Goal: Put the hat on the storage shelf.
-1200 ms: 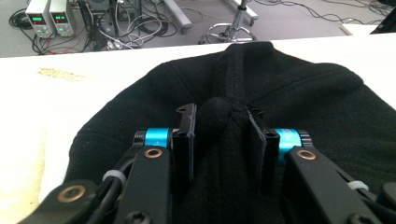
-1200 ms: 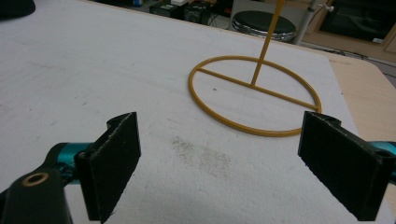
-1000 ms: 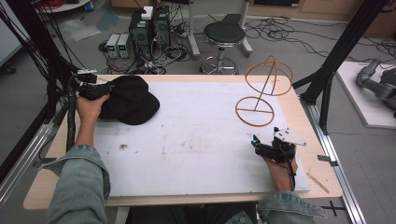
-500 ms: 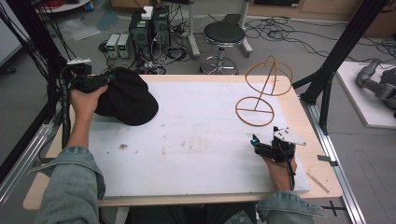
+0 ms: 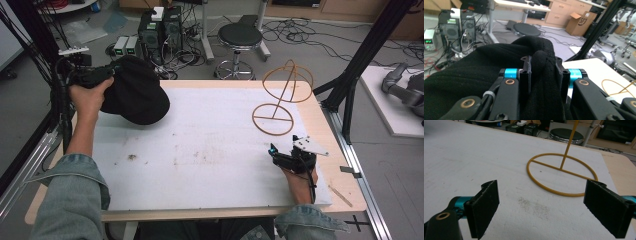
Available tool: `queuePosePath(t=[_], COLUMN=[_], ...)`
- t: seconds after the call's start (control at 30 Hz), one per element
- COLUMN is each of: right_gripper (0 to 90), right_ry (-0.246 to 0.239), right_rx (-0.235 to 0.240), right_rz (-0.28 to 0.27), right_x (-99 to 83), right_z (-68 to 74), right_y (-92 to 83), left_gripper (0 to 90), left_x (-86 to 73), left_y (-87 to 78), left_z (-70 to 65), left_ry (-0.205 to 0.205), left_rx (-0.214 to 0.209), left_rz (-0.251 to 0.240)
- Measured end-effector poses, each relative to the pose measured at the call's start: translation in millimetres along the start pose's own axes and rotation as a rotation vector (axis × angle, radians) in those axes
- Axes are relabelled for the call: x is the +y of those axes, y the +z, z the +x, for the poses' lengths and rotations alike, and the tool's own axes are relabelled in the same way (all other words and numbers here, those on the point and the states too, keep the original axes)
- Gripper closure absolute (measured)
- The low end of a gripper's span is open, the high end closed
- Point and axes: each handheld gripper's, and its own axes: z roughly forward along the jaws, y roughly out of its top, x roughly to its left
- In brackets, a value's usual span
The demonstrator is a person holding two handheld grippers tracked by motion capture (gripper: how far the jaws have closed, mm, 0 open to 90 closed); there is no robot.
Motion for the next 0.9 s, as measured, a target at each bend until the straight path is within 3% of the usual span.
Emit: queuePosePath(t=[0.23,0.9], right_gripper=[12.8,12.8], right_ry=[0.007,0.021], right_rx=[0.003,0.009], right_rz=[0.001,-0.007], right_x=[0.2,0.3], right_z=[-0.4,-1.4], right_y=[-0.3,-0.7], left_gripper=[71.9,71.8], left_x=[25.6,89.1], left_y=[0.3,15.2], left_z=[-30.1,-123.8], left_ry=[0.05,0.118], left_rx=[-0.031,-0.17], left_rz=[-0.02,-0.077])
